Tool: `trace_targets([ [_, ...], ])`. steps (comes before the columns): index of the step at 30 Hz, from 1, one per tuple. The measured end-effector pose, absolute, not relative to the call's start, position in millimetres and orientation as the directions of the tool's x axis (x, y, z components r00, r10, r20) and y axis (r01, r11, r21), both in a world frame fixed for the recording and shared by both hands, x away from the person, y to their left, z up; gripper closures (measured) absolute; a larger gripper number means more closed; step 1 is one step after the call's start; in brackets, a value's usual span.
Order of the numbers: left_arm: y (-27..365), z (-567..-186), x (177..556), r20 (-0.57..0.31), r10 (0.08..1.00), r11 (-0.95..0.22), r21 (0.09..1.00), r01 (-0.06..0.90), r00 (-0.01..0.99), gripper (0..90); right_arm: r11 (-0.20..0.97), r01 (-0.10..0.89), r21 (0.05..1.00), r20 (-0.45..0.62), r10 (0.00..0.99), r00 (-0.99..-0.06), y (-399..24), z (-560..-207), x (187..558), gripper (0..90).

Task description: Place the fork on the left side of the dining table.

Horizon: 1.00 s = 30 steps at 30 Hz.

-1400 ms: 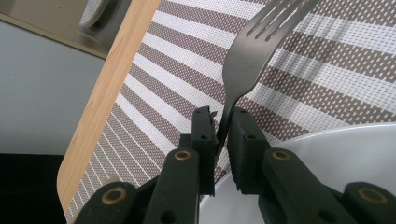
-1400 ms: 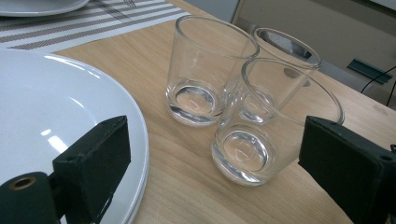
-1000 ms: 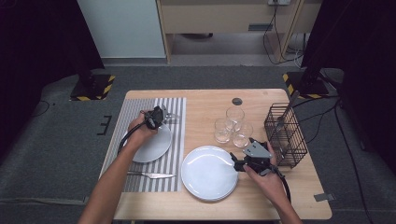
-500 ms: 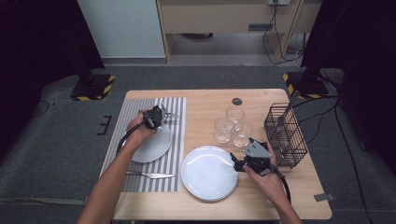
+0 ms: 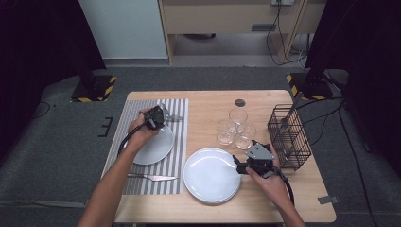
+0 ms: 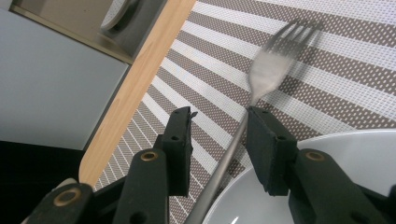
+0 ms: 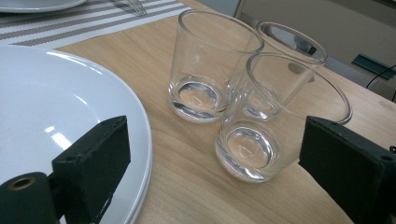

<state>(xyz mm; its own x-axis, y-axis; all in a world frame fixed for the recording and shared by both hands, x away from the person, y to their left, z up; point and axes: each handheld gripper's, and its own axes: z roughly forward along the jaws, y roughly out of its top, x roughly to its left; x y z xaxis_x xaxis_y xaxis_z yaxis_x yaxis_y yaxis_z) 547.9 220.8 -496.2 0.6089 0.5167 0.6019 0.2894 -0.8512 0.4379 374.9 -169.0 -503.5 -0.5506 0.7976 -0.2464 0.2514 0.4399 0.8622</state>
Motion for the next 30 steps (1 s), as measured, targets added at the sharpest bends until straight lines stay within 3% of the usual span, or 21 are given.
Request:
trace_targets([
  [30, 210.9, -491.2, 546.4, 0.608, 0.499, -0.860, 0.434, 0.268, 0.617, 62.3, 0.433, 0.252, 0.866, -0.241, 0.801, -0.548, -170.0, -502.7, 375.1, 8.8],
])
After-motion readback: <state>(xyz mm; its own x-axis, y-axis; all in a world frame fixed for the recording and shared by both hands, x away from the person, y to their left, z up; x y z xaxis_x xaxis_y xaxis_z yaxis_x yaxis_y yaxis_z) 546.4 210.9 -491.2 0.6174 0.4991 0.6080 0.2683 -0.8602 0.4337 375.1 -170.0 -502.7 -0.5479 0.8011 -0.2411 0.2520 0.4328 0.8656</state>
